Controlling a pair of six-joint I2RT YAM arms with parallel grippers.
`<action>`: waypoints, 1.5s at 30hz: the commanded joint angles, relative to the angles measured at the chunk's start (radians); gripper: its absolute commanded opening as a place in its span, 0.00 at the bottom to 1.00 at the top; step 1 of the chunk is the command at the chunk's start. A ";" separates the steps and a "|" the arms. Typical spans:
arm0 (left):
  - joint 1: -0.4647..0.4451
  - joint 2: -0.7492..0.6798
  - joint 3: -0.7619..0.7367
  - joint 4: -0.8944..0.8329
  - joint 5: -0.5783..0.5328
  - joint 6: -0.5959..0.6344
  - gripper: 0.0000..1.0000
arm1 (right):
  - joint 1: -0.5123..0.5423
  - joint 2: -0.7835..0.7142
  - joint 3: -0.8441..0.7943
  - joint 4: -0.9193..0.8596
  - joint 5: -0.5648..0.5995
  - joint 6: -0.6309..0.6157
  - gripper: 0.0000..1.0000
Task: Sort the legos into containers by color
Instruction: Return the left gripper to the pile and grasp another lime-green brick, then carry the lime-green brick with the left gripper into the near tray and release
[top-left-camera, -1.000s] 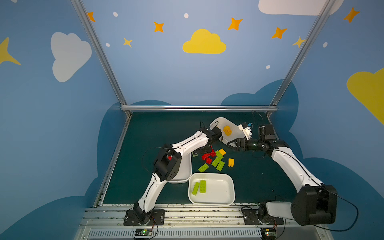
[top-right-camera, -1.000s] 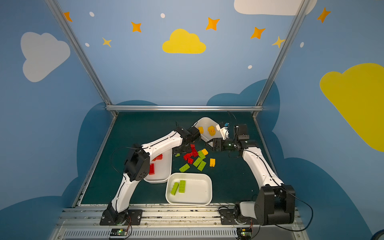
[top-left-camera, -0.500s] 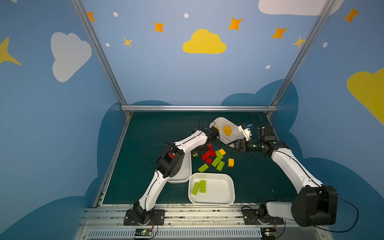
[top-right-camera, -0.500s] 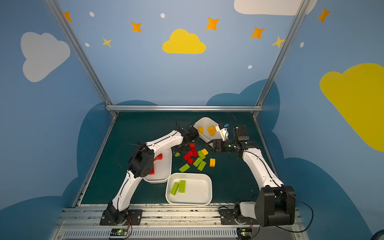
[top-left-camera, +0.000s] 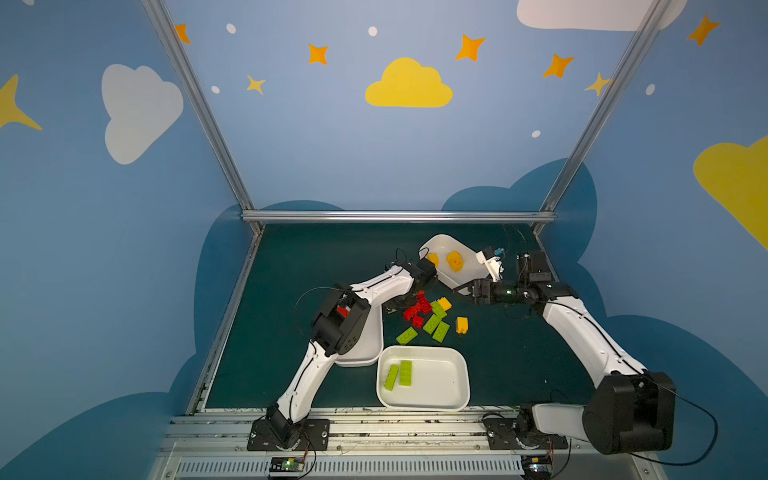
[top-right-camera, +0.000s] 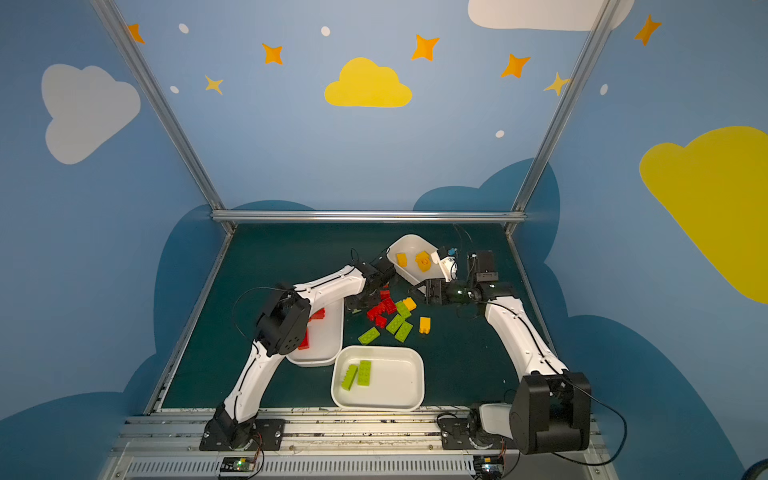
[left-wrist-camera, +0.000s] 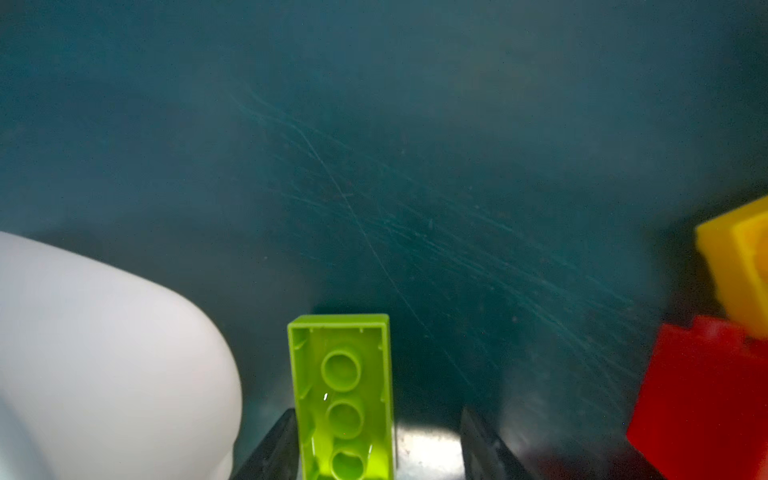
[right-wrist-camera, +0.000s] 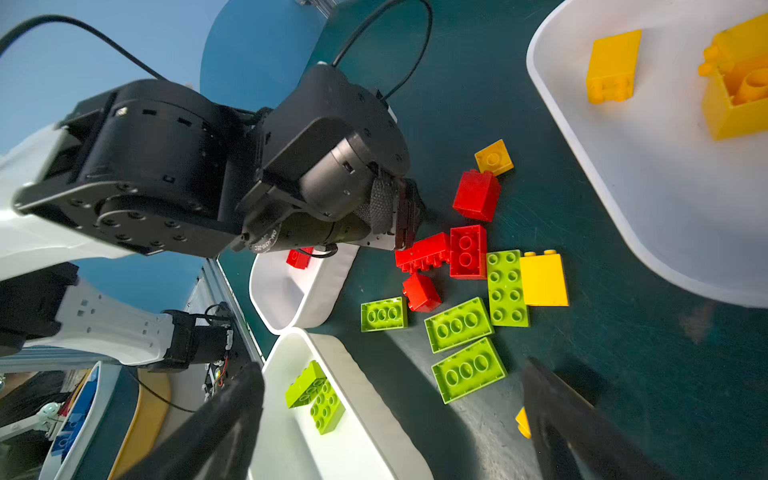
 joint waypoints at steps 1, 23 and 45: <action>0.008 0.001 -0.061 0.068 0.039 0.014 0.56 | -0.008 -0.028 -0.013 -0.008 0.001 -0.011 0.94; 0.012 -0.043 -0.161 0.199 0.104 0.111 0.34 | -0.010 -0.010 -0.005 -0.005 -0.004 -0.011 0.95; -0.077 -0.363 -0.127 0.046 0.157 0.408 0.30 | -0.015 -0.008 0.025 0.002 -0.002 0.000 0.94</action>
